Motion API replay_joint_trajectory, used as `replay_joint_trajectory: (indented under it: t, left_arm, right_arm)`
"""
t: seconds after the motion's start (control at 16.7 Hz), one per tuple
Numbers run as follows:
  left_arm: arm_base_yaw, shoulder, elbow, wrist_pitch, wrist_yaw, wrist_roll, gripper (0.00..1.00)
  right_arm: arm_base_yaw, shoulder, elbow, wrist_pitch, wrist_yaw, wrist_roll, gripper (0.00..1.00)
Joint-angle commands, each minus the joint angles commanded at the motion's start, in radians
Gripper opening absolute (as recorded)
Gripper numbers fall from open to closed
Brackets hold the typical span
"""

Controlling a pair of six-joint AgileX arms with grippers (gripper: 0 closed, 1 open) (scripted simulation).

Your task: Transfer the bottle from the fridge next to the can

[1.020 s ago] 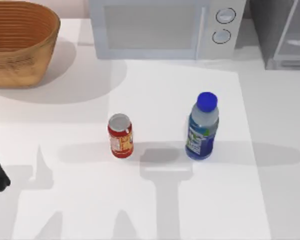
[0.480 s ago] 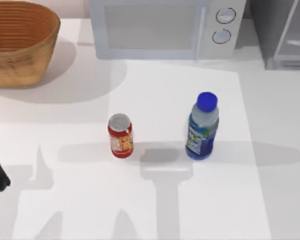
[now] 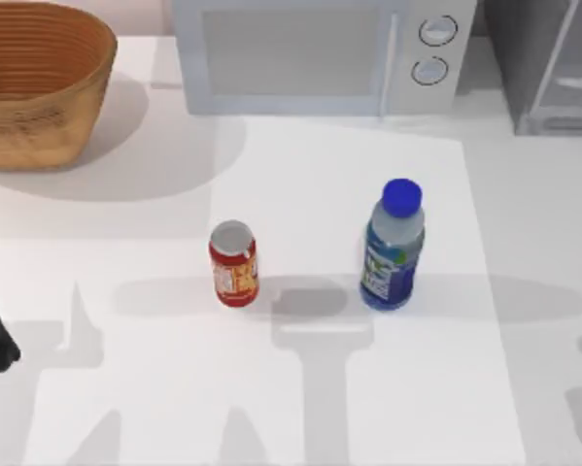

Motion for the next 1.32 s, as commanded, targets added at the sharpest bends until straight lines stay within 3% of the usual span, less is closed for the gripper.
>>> replay_joint_trajectory:
  t: [0.42, 0.66, 0.96, 1.32]
  left_arm:
    - [0.000, 0.000, 0.000, 0.000, 0.000, 0.000, 1.00]
    - [0.000, 0.000, 0.000, 0.000, 0.000, 0.000, 1.00]
    - [0.000, 0.000, 0.000, 0.000, 0.000, 0.000, 1.00]
    - [0.000, 0.000, 0.000, 0.000, 0.000, 0.000, 1.00]
  right_arm:
    - [-0.686, 0.802, 0.227, -0.018, -0.319, -0.849, 1.00]
    - [-1.007, 1.168, 0.330, -0.044, -0.446, -1.175, 1.00]
    - [-1.195, 1.393, 0.402, -0.072, -0.529, -1.350, 1.00]
    - [-1.204, 1.408, 0.406, -0.074, -0.535, -1.358, 1.00]
